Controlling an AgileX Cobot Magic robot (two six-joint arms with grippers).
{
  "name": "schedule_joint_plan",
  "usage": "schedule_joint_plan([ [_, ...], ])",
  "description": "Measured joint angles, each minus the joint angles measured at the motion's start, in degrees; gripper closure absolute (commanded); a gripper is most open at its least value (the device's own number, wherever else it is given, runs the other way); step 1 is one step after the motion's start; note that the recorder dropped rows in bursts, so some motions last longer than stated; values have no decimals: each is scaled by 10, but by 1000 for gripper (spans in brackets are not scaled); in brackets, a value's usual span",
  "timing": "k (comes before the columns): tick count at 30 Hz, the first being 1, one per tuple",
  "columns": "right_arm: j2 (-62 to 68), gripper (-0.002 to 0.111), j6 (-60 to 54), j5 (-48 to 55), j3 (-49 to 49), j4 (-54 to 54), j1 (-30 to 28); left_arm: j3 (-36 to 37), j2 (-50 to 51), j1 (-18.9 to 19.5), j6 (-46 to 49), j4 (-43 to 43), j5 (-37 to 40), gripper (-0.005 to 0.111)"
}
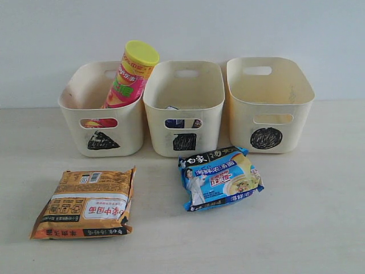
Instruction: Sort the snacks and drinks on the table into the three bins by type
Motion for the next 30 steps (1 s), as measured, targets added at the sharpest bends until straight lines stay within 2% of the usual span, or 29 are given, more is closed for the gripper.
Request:
schedule_joint_plan([
  [8, 213, 109, -60, 123, -179, 0, 0, 0, 0, 0, 0, 0, 0, 102],
  [20, 509, 108, -183, 346, -358, 7, 0, 0, 0, 0, 0, 0, 0, 102],
  [30, 694, 108, -321, 481, -479, 107, 0, 0, 0, 0, 0, 0, 0, 102],
])
